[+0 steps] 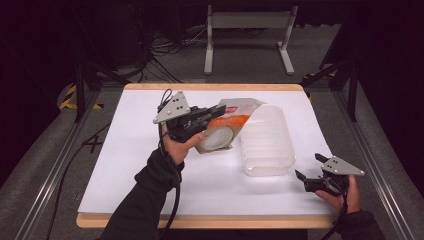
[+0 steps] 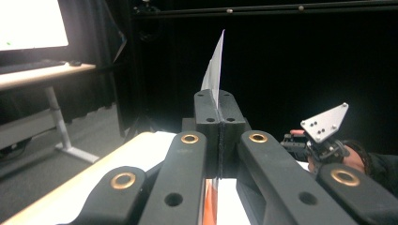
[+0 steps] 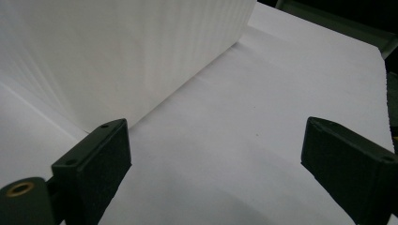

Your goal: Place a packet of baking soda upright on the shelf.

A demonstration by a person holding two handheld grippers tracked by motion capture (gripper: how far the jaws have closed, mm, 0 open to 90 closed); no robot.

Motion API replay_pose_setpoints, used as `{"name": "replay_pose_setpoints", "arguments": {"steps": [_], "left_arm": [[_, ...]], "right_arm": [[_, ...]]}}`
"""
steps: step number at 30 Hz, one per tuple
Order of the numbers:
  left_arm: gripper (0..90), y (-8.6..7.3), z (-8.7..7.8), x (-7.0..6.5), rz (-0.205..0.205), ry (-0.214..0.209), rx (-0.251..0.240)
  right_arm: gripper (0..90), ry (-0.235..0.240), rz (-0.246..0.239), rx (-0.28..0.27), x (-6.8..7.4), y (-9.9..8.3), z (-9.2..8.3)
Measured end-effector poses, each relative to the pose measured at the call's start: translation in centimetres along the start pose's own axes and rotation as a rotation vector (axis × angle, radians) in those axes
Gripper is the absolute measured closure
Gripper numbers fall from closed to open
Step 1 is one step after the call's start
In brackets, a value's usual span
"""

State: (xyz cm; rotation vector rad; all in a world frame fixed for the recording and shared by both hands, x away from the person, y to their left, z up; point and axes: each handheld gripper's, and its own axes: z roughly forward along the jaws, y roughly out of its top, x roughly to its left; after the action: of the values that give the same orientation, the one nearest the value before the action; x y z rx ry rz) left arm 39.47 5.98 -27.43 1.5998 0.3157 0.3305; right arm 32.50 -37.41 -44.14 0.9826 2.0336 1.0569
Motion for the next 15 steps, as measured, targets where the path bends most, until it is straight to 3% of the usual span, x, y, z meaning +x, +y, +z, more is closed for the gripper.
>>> {"name": "replay_pose_setpoints", "arguments": {"steps": [5, 15], "left_arm": [[90.0, 0.9, 2.7, -0.4, 0.003, -0.046, -0.014], [90.0, 1.3, 8.2, -2.2, -0.005, -0.136, -0.013]], "right_arm": [[8.7, 0.000, -0.003, 0.002, 0.0, 0.0, 0.0], [8.5, 0.001, -0.004, 0.001, 0.0, 0.0, 0.0]]}}
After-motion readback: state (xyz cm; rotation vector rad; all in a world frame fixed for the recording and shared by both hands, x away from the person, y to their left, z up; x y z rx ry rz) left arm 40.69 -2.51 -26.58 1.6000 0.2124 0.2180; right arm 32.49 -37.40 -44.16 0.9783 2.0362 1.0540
